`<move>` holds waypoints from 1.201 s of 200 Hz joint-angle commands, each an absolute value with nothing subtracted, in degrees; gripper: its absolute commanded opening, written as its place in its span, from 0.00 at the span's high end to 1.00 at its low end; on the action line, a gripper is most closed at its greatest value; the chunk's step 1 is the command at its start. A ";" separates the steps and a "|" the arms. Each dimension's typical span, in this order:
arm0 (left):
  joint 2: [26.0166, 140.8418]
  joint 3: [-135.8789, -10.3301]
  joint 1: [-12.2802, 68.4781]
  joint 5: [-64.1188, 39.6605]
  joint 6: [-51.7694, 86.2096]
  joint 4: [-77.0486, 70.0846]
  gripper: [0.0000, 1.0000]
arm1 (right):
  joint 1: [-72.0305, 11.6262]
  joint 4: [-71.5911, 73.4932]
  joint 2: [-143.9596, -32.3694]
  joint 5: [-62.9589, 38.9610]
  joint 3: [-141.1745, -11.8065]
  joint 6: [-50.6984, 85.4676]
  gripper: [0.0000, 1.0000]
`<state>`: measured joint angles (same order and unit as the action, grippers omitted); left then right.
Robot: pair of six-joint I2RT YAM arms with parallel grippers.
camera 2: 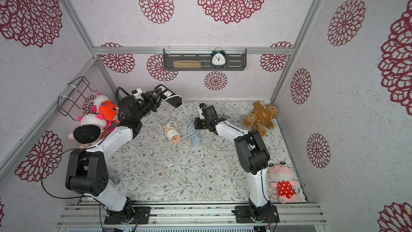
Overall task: Unwrap the cord wrapped around the power strip
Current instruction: Unwrap the power cord from the power strip.
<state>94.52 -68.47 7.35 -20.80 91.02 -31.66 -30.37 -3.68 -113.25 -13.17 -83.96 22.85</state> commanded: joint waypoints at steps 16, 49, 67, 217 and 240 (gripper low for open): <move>93.57 -74.08 4.24 -19.46 90.40 -30.19 1.00 | -26.04 -5.66 -104.88 -13.00 -80.76 19.13 1.00; 91.35 -75.75 0.66 -19.65 89.75 -27.84 1.00 | -18.95 -5.24 -100.89 -14.89 -78.52 18.73 1.00; 88.91 -75.48 -1.90 -20.05 88.72 -25.76 1.00 | -14.51 -5.92 -100.07 -14.75 -78.22 17.66 1.00; 79.98 -69.17 -8.70 -24.49 83.78 -17.15 1.00 | -3.21 -7.85 -98.69 -25.99 -72.53 10.66 0.65; 80.91 -69.33 -5.25 -24.49 83.58 -17.50 1.00 | -3.86 -10.39 -94.58 -30.43 -72.88 8.00 0.46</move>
